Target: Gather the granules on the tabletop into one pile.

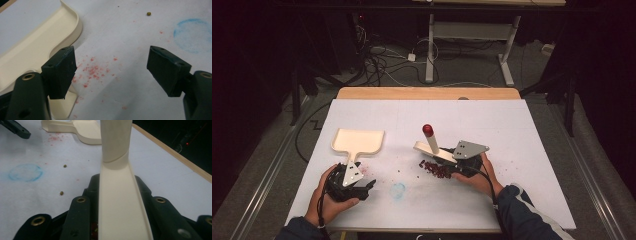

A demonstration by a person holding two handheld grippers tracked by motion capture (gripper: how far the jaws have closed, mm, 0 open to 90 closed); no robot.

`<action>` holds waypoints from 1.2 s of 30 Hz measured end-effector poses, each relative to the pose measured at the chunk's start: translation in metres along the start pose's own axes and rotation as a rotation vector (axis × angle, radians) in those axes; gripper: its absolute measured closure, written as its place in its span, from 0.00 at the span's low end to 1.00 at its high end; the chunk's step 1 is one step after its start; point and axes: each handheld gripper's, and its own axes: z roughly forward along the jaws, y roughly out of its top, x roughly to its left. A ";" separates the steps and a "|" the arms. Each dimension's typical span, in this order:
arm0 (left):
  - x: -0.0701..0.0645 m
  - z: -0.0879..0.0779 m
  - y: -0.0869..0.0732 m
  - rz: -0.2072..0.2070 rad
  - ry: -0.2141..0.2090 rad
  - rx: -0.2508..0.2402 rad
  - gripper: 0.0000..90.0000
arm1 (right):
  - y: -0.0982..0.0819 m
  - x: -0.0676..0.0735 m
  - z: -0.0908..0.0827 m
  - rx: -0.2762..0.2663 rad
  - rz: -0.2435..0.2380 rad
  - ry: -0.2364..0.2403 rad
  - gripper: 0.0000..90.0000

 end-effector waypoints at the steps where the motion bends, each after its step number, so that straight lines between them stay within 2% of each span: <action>1: 0.000 0.000 0.000 0.000 0.000 0.001 0.25 | 0.001 0.001 0.000 -0.001 -0.008 -0.007 0.75; 4: 0.000 0.000 0.000 -0.001 0.001 -0.001 0.25 | 0.004 0.002 -0.002 -0.005 -0.029 -0.017 0.75; 6: 0.000 0.000 0.000 -0.003 0.002 -0.004 0.25 | 0.008 0.004 -0.005 -0.010 -0.053 -0.045 0.75; 8: 0.001 0.000 0.000 -0.004 0.002 -0.002 0.25 | 0.014 0.006 -0.009 -0.036 -0.035 -0.058 0.75; 10: 0.001 0.000 0.000 -0.005 0.003 -0.002 0.25 | 0.022 0.011 -0.012 -0.076 0.011 -0.062 0.75; 13: 0.002 -0.002 0.000 -0.013 0.012 -0.010 0.25 | 0.033 0.027 -0.011 -0.138 0.107 -0.040 0.75; 16: 0.005 -0.005 -0.001 -0.034 0.025 -0.027 0.25 | 0.040 0.044 -0.004 -0.178 0.201 0.009 0.75; 18: 0.007 -0.006 -0.001 -0.043 0.029 -0.032 0.25 | 0.043 0.056 0.005 -0.194 0.230 0.027 0.75; 20: 0.007 -0.006 -0.002 -0.061 0.027 -0.025 0.25 | 0.045 0.067 0.017 -0.180 0.210 0.029 0.75; 22: 0.007 -0.005 -0.002 -0.058 0.024 -0.021 0.25 | 0.044 0.074 0.030 -0.157 0.201 0.049 0.75; 25: 0.006 -0.004 -0.002 -0.055 0.020 -0.017 0.25 | 0.043 0.082 0.044 -0.133 0.194 0.042 0.75; 28: 0.006 -0.003 -0.002 -0.050 0.012 -0.010 0.25 | 0.040 0.086 0.049 -0.088 0.166 0.004 0.75; 31: 0.005 -0.002 -0.002 -0.037 0.013 -0.017 0.25 | 0.035 0.082 0.043 -0.063 0.162 -0.027 0.75; 36: 0.004 -0.002 0.000 -0.027 0.010 -0.017 0.25 | 0.024 0.063 0.016 -0.027 0.213 -0.093 0.75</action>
